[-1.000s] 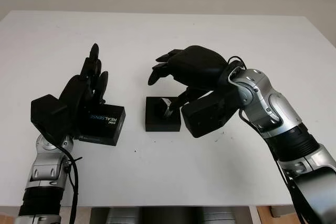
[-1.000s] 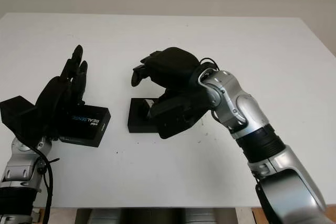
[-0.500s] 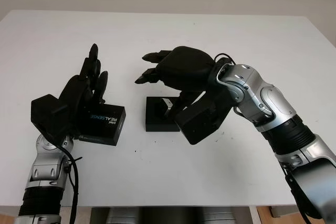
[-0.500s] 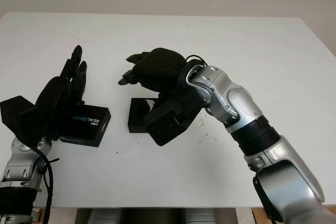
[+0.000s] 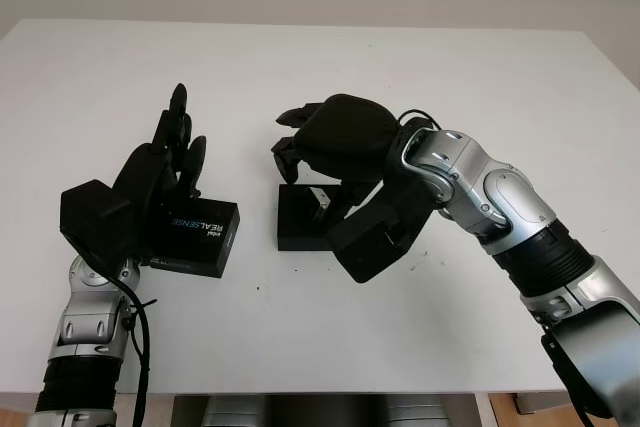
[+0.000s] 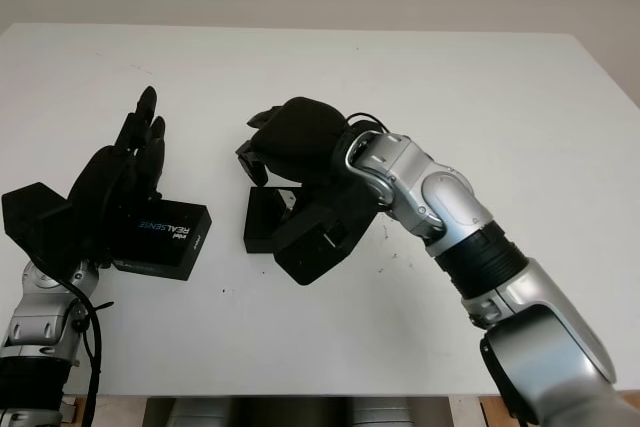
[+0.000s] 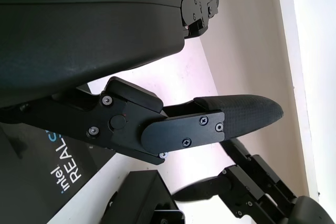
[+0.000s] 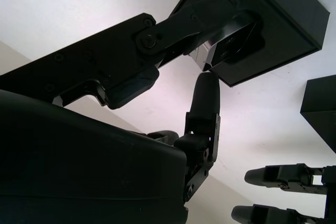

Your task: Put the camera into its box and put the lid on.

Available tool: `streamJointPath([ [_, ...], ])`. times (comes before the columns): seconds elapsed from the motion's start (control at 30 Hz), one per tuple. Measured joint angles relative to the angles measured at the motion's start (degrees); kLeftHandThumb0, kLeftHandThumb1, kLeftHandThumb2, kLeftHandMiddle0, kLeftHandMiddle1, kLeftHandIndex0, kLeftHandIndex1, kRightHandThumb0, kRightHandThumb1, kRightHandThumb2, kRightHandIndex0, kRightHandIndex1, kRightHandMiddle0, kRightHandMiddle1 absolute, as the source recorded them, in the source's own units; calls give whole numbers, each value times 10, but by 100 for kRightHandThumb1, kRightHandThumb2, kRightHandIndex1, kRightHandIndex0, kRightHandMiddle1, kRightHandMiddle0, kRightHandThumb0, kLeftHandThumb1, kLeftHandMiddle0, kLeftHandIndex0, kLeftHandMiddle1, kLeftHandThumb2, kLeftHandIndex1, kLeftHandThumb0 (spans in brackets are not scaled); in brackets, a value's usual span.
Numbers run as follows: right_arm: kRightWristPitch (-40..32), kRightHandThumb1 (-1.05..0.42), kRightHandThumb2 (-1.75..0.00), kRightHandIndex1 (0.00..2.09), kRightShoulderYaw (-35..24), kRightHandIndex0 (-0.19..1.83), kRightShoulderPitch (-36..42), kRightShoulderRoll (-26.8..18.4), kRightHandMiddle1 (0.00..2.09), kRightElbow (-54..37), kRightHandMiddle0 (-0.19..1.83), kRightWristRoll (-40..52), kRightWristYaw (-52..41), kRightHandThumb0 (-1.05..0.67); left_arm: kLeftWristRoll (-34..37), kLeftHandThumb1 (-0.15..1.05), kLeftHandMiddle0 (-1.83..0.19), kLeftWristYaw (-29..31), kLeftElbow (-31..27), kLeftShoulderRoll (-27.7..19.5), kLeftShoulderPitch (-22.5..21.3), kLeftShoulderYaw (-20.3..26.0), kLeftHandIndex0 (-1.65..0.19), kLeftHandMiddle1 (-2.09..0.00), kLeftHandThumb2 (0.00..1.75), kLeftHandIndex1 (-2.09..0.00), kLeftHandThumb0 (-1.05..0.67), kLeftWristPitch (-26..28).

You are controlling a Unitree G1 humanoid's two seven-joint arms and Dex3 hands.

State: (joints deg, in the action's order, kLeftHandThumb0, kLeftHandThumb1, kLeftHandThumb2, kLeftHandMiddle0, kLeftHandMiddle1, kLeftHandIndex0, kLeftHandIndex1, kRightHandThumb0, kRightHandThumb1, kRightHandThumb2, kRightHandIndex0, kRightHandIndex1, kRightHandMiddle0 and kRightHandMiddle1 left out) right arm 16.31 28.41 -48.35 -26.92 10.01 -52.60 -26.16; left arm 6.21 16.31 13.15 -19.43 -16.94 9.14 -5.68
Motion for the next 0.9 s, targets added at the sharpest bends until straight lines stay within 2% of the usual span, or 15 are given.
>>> streamJointPath([
  [0.37, -1, -88, -6, 12, 5, 45, 13, 0, 149, -9, 38, -35, 37, -78, 2, 105, 19, 0, 0, 0, 0, 0, 19, 0, 60, 0, -85, 0],
  [0.67, 0, -92, -6, 10, 10, 43, 14, 0, 146, -8, 35, -41, 45, -73, 0, 105, 19, -4, -4, 0, 4, 0, 19, 0, 60, 0, -85, 5],
  [0.9, 0, -96, -6, 12, 15, 48, 14, 6, 142, 7, 42, -44, 70, -51, -5, 105, 19, -5, -5, 1, 7, 0, 19, 0, 59, 0, -85, 5],
])
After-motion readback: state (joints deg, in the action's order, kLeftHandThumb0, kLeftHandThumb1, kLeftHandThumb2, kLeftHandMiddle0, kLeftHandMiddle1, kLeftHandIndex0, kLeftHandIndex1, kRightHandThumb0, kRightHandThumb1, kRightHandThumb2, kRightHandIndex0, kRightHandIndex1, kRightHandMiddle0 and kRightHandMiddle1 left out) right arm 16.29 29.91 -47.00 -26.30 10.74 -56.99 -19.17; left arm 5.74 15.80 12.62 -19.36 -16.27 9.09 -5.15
